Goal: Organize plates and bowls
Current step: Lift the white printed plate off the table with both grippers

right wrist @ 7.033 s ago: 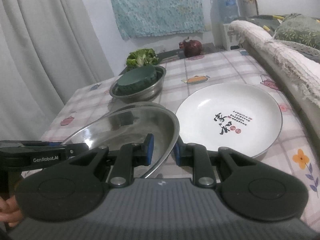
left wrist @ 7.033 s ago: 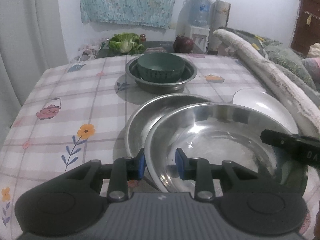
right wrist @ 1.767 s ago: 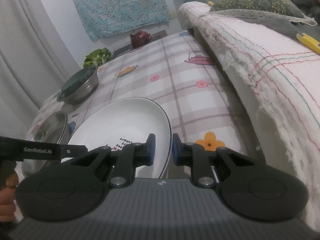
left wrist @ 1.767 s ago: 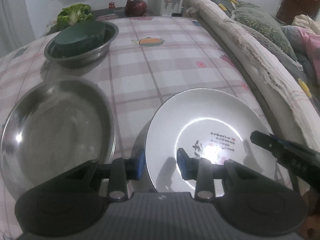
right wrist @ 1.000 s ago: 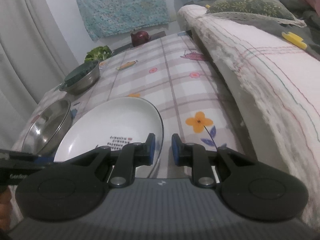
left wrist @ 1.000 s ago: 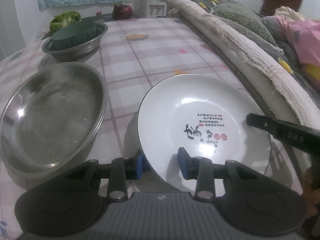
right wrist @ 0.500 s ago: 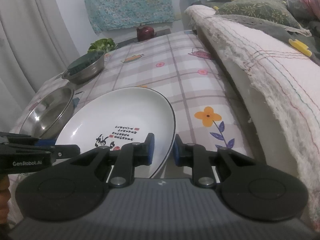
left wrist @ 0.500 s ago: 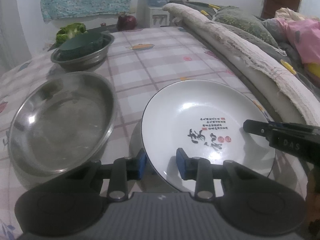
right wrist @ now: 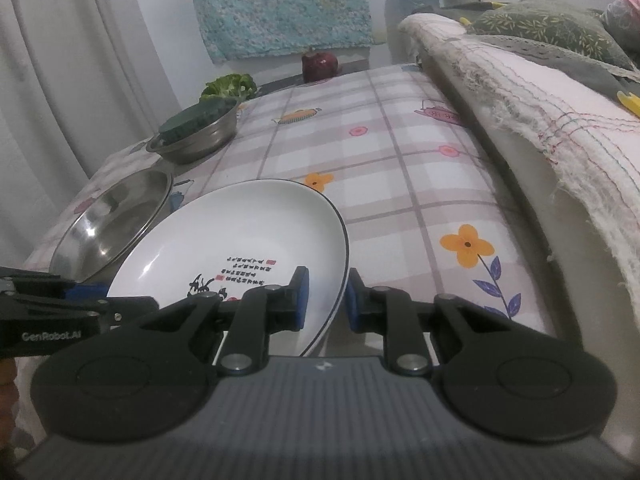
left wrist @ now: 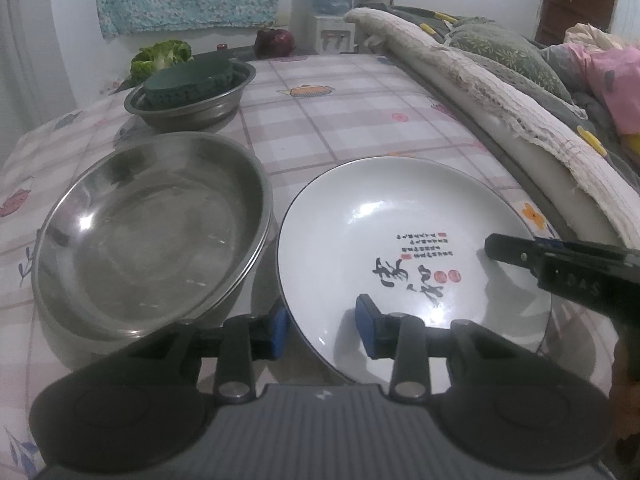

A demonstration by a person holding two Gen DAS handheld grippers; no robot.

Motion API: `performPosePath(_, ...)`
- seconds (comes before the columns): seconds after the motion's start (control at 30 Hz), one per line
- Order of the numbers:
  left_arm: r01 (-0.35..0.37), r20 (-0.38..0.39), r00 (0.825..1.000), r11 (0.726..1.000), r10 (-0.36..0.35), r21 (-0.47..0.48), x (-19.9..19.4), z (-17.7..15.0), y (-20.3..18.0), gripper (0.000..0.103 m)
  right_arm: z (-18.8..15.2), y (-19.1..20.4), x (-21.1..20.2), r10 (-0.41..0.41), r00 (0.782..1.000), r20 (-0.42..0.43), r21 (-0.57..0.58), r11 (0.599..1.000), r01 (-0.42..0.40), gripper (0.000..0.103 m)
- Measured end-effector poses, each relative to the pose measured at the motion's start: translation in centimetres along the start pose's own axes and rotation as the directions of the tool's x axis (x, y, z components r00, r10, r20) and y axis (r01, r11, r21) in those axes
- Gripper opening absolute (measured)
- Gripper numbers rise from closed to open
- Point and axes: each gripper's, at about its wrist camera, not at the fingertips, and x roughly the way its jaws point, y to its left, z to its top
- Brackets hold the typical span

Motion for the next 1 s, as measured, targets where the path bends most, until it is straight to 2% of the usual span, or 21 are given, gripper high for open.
performPosePath(0.27, 0.019, 0.022, 1.0, 1.0, -0.018, -0.02, 0.5, 0.1, 0.3, 0.04, -0.1, -0.5, 0.3, 0.026, 1.0, 0.003, 0.037, 0.999, -0.026, 0.02)
performPosePath(0.57, 0.006, 0.036, 0.999, 1.0, -0.005, -0.022, 0.7, 0.1, 0.0, 0.042, -0.3, 0.3, 0.4, -0.003, 1.0, 0.017, -0.006, 1.0, 0.003, 0.023)
performPosePath(1.0, 0.003, 0.024, 1.0, 0.999, -0.002, -0.039, 0.4, 0.4, 0.0, 0.042, 0.0, 0.8, 0.1, -0.025, 1.0, 0.014, -0.025, 0.999, 0.025, 0.023)
